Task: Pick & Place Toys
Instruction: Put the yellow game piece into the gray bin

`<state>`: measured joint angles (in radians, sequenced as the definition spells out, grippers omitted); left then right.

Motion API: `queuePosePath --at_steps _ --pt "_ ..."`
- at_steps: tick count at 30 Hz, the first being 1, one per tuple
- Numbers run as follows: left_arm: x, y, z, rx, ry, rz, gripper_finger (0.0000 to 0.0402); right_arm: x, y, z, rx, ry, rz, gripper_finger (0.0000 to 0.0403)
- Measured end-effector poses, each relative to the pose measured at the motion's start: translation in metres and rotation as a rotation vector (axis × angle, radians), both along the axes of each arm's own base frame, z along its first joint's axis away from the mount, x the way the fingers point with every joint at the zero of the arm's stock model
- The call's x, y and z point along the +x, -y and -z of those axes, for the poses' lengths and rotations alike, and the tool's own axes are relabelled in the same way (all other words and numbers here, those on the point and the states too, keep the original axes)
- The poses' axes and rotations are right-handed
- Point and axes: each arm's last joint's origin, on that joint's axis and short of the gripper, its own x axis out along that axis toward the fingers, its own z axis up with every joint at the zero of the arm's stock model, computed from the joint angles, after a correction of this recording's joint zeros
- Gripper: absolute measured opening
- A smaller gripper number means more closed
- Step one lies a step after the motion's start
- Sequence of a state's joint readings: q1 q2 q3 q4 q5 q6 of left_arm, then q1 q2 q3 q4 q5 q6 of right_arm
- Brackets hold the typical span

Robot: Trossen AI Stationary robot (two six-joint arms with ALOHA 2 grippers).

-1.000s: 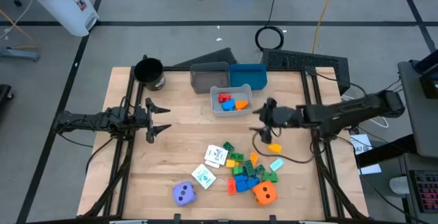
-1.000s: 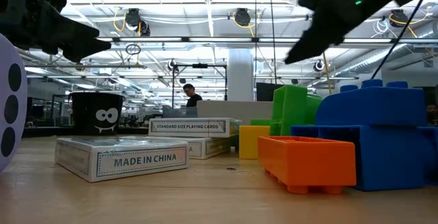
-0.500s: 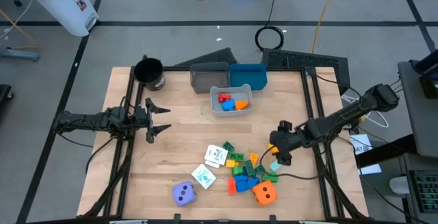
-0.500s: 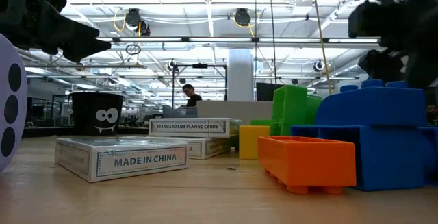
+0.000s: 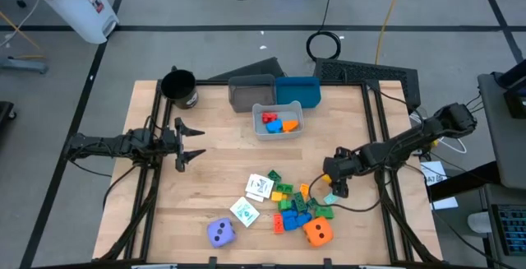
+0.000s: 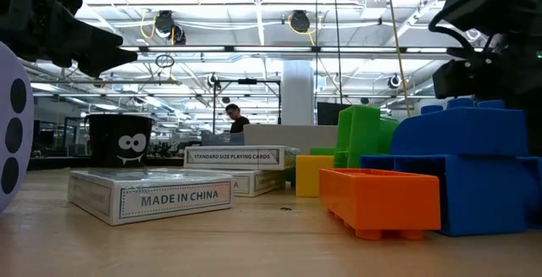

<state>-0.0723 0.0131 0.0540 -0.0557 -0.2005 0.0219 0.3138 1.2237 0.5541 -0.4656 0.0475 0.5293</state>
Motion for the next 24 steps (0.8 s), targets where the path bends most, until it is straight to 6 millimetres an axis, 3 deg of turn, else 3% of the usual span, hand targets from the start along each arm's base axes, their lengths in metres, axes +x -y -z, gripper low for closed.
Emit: queuePosePath --at_steps 5,13,19,24 --pt "0.0 0.0 0.0 0.0 0.0 0.0 0.031 0.0 0.001 0.0 -0.007 0.0 -0.01 0.0249" --pt "0.0 0.0 0.0 0.0 0.0 0.0 0.031 0.001 0.001 0.0 -0.017 0.011 -0.044 0.013" --pt "0.0 0.0 0.0 0.0 0.0 0.0 0.031 0.011 0.003 -0.019 -0.013 0.101 -0.067 0.0125" --pt "0.0 0.0 0.0 0.0 0.0 0.0 0.031 0.027 0.007 -0.044 -0.009 0.317 -0.099 0.0125"
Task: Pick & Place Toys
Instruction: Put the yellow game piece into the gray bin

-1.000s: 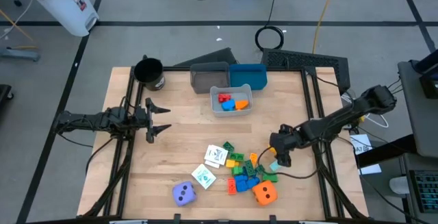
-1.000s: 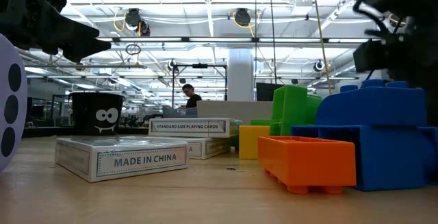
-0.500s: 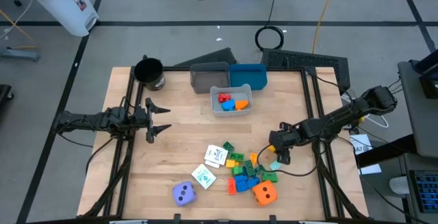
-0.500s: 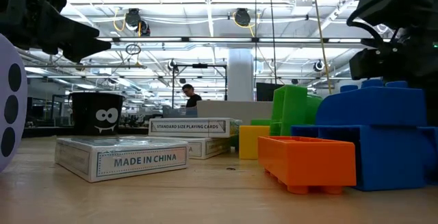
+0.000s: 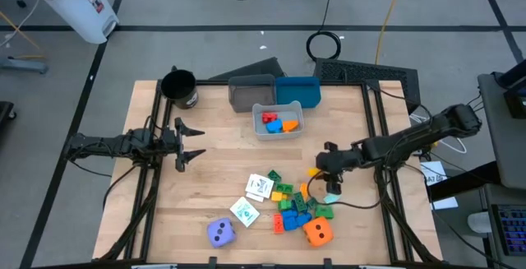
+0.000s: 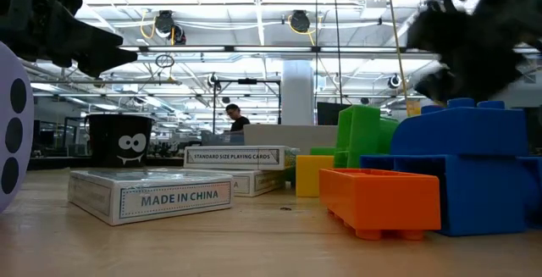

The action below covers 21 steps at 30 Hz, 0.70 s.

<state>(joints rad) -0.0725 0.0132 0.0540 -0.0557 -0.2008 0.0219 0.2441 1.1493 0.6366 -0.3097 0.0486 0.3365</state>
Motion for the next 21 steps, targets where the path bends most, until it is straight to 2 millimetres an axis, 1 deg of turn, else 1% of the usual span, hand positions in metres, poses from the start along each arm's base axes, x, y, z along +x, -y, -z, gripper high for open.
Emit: queuePosePath --at_steps 5,12,17,21 --pt "0.0 0.0 0.0 0.0 0.001 0.0 0.031 0.015 0.006 -0.017 -0.013 0.228 -0.023 0.0125" --pt "0.0 0.0 0.0 0.0 0.0 0.0 0.031 0.038 0.019 -0.025 -0.11 0.439 -0.046 0.0125" --pt "0.0 0.0 0.0 0.0 0.0 0.0 0.031 0.056 0.039 -0.023 -0.177 0.479 0.0 0.0125" --pt "0.0 0.0 0.0 0.0 0.001 0.0 0.031 0.077 0.06 -0.034 -0.17 0.456 0.019 0.0125"
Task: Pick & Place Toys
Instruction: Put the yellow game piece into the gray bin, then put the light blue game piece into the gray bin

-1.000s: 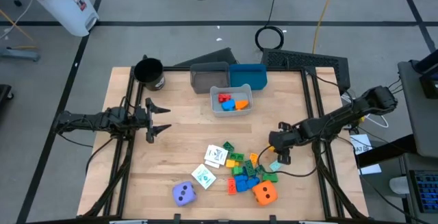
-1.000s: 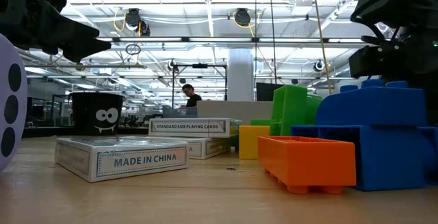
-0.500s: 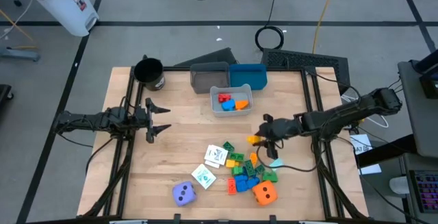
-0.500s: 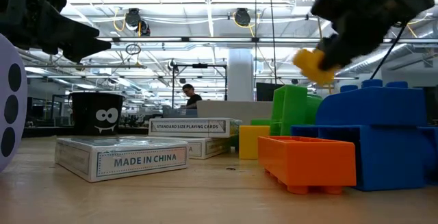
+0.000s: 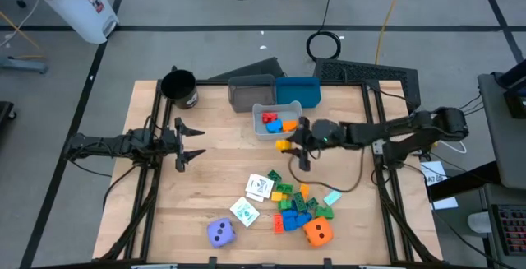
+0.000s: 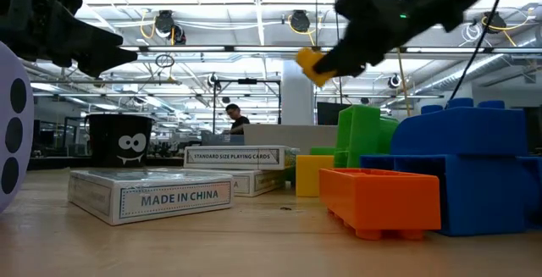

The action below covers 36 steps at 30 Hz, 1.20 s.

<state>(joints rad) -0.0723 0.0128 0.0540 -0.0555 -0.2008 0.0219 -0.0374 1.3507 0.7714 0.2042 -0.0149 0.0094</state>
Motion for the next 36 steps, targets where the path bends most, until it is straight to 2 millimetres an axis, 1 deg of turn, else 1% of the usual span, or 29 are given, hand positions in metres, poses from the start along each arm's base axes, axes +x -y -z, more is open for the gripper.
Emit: queuePosePath --at_steps 3,6,10,14,18,22,30,36 --pt "0.0 0.0 0.0 0.0 0.0 0.0 0.031 0.018 0.014 -0.007 -0.031 -0.037 -0.014 0.0125" --pt "0.0 0.0 0.0 0.0 0.0 0.0 0.031 0.033 0.033 -0.007 -0.075 -0.086 0.013 0.0125" --pt "0.0 0.0 0.0 0.0 0.0 0.0 0.031 0.043 0.061 0.007 -0.07 -0.162 0.09 0.0125" --pt "0.0 0.0 0.0 0.0 0.002 -0.003 0.031 0.043 0.086 0.028 -0.029 -0.234 0.17 0.0128" --pt "0.0 0.0 -0.001 0.0 0.005 -0.009 0.031 0.041 0.102 0.041 0.015 -0.272 0.235 0.0143" --pt "0.0 0.0 -0.001 0.0 0.005 -0.009 0.031 0.041 0.105 0.042 0.017 -0.269 0.243 0.0157" --pt "0.0 0.0 0.0 0.0 0.004 -0.009 0.031 0.039 0.105 0.03 0.005 -0.227 0.274 0.0198" --pt "0.0 0.0 -0.001 0.0 0.005 -0.009 0.031 0.037 0.098 0.023 0.003 -0.225 0.257 0.0223"
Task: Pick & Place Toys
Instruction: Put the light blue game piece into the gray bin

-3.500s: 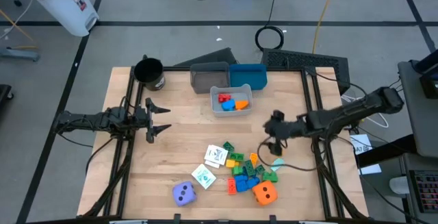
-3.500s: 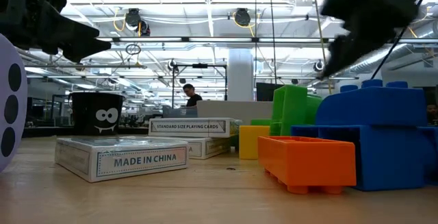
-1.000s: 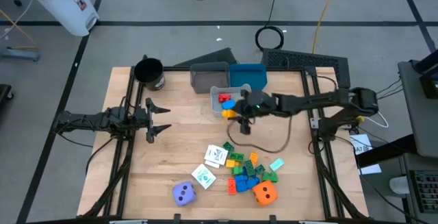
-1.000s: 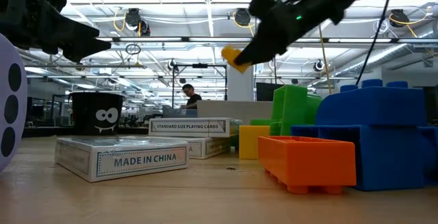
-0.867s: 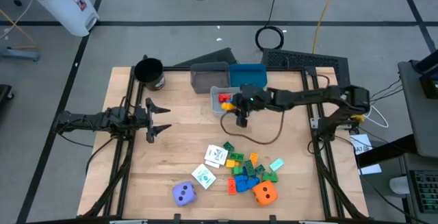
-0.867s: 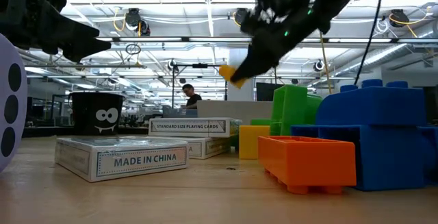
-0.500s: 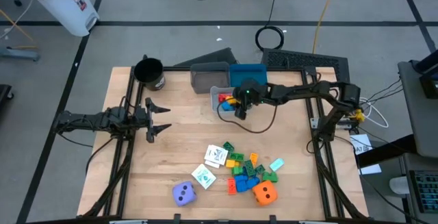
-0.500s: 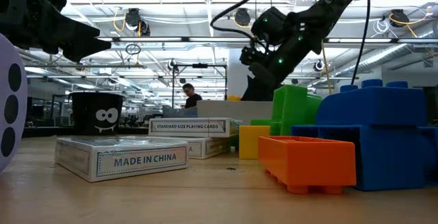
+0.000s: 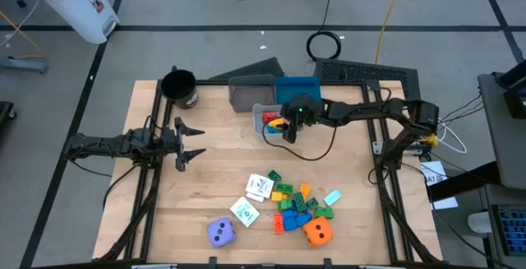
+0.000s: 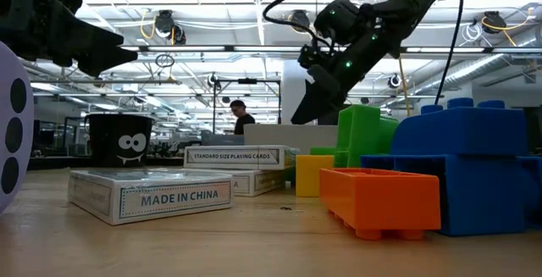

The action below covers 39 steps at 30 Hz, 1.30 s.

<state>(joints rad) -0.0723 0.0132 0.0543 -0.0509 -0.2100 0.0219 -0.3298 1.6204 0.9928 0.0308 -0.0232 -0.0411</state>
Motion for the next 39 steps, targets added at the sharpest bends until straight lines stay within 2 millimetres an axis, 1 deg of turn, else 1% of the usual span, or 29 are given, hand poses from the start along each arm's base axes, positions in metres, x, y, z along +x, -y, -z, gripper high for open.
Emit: queuePosePath --at_steps 3,7,11,14,19,22,26,29,33,35,39 --pt "0.0 0.0 0.0 0.0 0.0 0.0 0.031 0.0 -0.009 -0.009 -0.013 0.021 -0.028 0.0229" --pt "0.0 0.0 0.0 0.0 0.0 0.0 0.031 -0.007 -0.027 -0.024 -0.012 0.017 -0.078 0.023" --pt "0.0 0.0 0.0 0.0 0.0 0.0 0.031 -0.019 -0.049 -0.039 0.001 0.008 -0.13 0.0225" --pt "0.0 0.0 0.0 0.0 0.0 0.0 0.031 -0.032 -0.068 -0.044 0.021 -0.016 -0.174 0.0222" --pt "0.0 0.0 0.0 0.0 0.0 0.0 0.031 -0.048 -0.096 -0.058 0.038 0.029 -0.246 0.0222" --pt "0.0 0.0 0.0 0.0 0.0 0.0 0.031 -0.056 -0.118 -0.064 0.011 0.059 -0.351 0.0225" --pt "0.0 0.0 0.0 0.0 0.001 0.0 0.031 -0.065 -0.153 -0.071 -0.002 0.087 -0.504 0.0249" --pt "0.0 0.0 0.0 0.0 0.002 0.0 0.031 -0.073 -0.177 -0.07 0.003 0.064 -0.605 0.0273" --pt "0.0 0.0 0.0 0.0 0.001 0.0 0.031 -0.091 -0.203 -0.061 0.019 -0.066 -0.709 0.0291" --pt "0.0 0.0 0.0 0.0 0.001 0.0 0.031 -0.099 -0.212 -0.056 0.039 -0.14 -0.705 0.0292" --pt "0.0 0.0 0.0 0.0 0.001 0.0 0.031 -0.114 -0.224 -0.044 0.064 -0.24 -0.615 0.0284"
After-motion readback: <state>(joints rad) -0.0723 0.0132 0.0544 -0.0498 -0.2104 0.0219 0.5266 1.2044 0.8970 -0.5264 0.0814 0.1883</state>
